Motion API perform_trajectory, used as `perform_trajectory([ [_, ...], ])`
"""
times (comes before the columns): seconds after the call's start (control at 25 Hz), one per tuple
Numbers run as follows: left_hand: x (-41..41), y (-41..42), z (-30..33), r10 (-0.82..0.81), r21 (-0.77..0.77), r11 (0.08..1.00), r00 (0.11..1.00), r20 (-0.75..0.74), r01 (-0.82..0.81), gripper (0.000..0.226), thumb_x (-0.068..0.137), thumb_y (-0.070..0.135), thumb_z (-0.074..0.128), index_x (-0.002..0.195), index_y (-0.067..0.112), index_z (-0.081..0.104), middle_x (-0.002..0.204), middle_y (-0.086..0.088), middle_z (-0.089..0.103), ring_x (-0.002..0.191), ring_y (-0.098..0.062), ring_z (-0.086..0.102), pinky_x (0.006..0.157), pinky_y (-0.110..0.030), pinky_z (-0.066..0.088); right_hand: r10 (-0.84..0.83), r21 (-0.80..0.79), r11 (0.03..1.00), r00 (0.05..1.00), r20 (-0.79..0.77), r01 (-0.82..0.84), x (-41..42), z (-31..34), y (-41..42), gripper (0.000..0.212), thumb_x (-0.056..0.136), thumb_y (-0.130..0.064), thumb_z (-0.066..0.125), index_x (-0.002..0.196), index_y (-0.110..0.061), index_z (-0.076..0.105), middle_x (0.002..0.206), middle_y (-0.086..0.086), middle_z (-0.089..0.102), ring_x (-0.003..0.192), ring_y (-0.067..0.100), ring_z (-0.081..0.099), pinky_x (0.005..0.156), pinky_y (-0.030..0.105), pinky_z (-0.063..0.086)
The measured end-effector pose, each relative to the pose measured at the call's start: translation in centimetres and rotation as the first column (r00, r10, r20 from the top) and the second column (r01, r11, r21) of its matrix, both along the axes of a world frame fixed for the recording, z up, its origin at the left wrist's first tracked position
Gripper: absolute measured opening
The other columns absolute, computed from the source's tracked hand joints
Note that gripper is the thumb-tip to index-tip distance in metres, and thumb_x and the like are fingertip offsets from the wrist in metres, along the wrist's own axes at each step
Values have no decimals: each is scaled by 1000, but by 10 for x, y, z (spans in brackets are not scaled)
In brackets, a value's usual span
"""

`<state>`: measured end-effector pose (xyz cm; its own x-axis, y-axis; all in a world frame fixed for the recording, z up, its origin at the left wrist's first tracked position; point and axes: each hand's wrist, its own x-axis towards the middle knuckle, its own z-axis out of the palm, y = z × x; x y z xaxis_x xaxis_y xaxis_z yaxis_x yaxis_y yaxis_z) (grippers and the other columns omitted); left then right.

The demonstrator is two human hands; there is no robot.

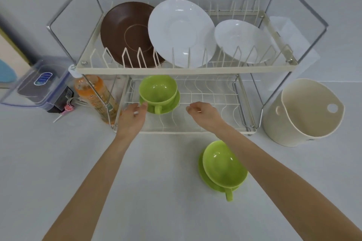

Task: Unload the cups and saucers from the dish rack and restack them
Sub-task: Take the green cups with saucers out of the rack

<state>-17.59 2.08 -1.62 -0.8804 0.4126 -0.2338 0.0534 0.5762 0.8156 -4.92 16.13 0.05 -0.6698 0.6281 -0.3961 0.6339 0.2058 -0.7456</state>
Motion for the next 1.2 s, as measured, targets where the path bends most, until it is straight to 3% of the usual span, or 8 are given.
perform_trajectory([
  [0.08,-24,10,-8,-1,-30,1000,998,67,3,61,89,47,40,130,4,46,131,-17,55,121,-33,51,106,-43,38,-19,-53,998,1000,9,19,-29,-6,8,39,93,-35,42,100,-2,62,98,7,63,101,27,55,90,29,40],
  [0.24,-53,29,-18,36,7,999,972,231,-38,75,81,58,44,133,4,42,133,-14,52,120,-30,52,105,-45,41,-104,-183,978,995,7,103,-70,-21,18,53,88,-40,46,110,7,59,103,16,64,107,32,61,98,43,48],
  [0.52,-55,37,-20,115,65,988,947,301,-141,49,89,24,48,131,0,45,129,-14,55,97,-24,58,92,-36,49,-140,-228,963,990,32,143,-82,-26,24,28,82,-32,53,88,-5,53,86,11,59,100,30,65,98,41,49],
  [0.68,-32,25,1,127,133,973,921,368,-188,16,90,14,47,84,4,58,110,-11,56,93,-20,53,83,-31,47,-149,-251,957,989,-7,143,-67,-18,15,26,81,-28,55,88,-3,58,88,11,60,85,23,62,97,41,51],
  [0.84,6,0,24,126,215,951,912,390,-223,18,89,12,47,74,13,56,99,-9,58,96,-20,53,82,-31,46,-155,-230,963,987,-40,142,-38,-5,-10,19,77,-28,54,78,-9,57,81,10,60,95,30,67,98,42,50],
  [0.92,24,-16,28,129,242,941,912,390,-237,14,89,12,48,80,13,59,92,-5,60,96,-19,54,82,-31,46,-160,-230,963,985,-61,142,-20,-3,-24,19,74,-29,53,76,-10,57,78,8,55,83,25,63,94,40,51],
  [1.04,50,-41,23,146,244,936,913,382,-252,30,88,13,51,116,5,57,109,-6,59,98,-20,55,82,-32,47,-134,-217,969,990,-52,120,12,-3,-49,19,77,-26,52,75,-7,56,75,8,49,75,19,51,75,30,44],
  [1.2,84,-74,4,151,235,938,910,387,-255,36,88,12,53,123,6,53,112,-4,55,99,-21,55,82,-32,46,-83,-206,976,996,-36,74,49,-11,-78,13,80,-21,52,75,-9,56,72,7,46,68,19,43,61,29,34],
])
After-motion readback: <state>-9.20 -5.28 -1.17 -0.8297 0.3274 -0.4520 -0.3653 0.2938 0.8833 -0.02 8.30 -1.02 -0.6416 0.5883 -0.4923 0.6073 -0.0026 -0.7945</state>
